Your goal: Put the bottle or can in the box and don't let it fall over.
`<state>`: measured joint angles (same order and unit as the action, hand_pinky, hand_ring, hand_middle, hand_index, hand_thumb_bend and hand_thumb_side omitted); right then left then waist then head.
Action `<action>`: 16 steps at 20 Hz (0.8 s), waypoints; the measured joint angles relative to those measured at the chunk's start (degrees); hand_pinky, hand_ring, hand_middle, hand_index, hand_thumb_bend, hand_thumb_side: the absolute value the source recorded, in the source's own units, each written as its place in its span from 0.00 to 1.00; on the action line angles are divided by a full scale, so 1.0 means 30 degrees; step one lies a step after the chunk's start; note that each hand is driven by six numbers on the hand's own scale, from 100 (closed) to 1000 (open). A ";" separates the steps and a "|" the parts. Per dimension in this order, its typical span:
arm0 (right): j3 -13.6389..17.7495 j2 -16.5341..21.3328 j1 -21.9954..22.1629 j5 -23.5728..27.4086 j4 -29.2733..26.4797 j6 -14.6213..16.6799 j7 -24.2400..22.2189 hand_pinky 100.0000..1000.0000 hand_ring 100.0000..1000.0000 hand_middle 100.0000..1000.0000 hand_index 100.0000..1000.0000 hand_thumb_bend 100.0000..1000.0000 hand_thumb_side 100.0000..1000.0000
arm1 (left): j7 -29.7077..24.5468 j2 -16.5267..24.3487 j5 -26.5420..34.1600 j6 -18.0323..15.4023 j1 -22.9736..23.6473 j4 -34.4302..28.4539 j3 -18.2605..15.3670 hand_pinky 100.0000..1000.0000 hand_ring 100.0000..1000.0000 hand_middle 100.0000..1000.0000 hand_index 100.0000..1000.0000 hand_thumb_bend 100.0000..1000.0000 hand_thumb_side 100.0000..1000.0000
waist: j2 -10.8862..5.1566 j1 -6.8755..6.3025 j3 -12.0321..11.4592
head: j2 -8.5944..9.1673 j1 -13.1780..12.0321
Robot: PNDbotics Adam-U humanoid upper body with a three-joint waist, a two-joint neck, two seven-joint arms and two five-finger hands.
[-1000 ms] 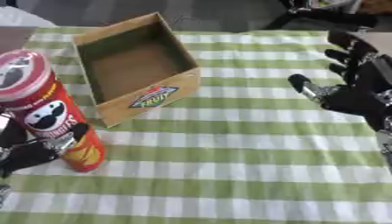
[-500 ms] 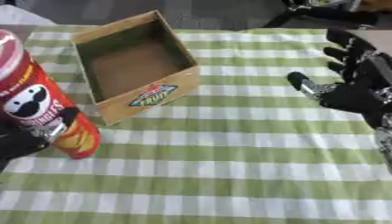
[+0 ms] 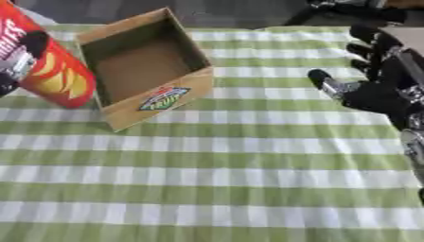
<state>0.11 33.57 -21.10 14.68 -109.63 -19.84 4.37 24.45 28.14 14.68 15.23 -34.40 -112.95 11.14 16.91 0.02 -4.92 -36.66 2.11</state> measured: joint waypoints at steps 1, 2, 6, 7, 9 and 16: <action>-0.0050 0.0000 -0.0006 -0.0099 0.0000 -0.0015 -0.0061 1.00 1.00 1.00 0.97 0.42 0.00 | 0.0031 0.0000 0.0001 0.0171 -0.0491 0.0186 0.0000 0.65 0.74 0.56 0.31 0.00 0.00 | -0.0001 -0.0013 0.0033 | 0.0000 -0.0025; -0.0066 0.0000 -0.0011 -0.0189 0.0000 -0.0010 -0.0127 1.00 1.00 1.00 0.97 0.42 0.00 | 0.0059 -0.0001 0.0001 0.0312 -0.0909 0.0443 0.0000 0.65 0.74 0.56 0.31 0.00 0.00 | -0.0001 -0.0042 0.0080 | 0.0001 -0.0079; -0.0171 0.0000 -0.0041 -0.0459 0.0003 -0.0021 -0.0374 1.00 1.00 1.00 0.96 0.40 0.00 | 0.0192 -0.0043 -0.0316 0.0564 -0.2501 0.1883 0.0003 0.65 0.74 0.56 0.31 0.00 0.00 | -0.0004 -0.0191 0.0253 | 0.0029 -0.0320; -0.0181 0.0000 -0.0082 -0.0459 0.0007 -0.0030 -0.0413 1.00 1.00 1.00 0.96 0.41 0.00 | 0.0198 -0.0124 -0.0513 0.0567 -0.2929 0.2267 0.0005 0.65 0.74 0.56 0.31 0.00 0.00 | -0.0004 -0.0219 0.0292 | 0.0036 -0.0356; -0.0210 0.0000 -0.0186 -0.0459 0.0009 -0.0032 -0.0498 1.00 1.00 1.00 0.96 0.41 0.00 | 0.0200 -0.0368 -0.0910 0.0565 -0.3662 0.3091 0.0052 0.65 0.74 0.56 0.31 0.00 0.00 | -0.0004 -0.0255 0.0424 | 0.0047 -0.0437; -0.0418 -0.0006 -0.0679 -0.0441 0.0009 -0.0067 -0.0696 1.00 1.00 1.00 0.96 0.40 0.00 | 0.0080 -0.1415 -0.1245 0.0123 -0.5561 0.7395 0.0600 0.65 0.76 0.59 0.33 0.02 0.04 | 0.0099 -0.0323 0.1036 | 0.0505 -0.0744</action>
<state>-1.14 33.55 -23.14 13.35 -109.61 -20.04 2.28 24.69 23.90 10.95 15.60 -51.09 -90.77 12.94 17.21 -0.95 -1.81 -35.15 -0.13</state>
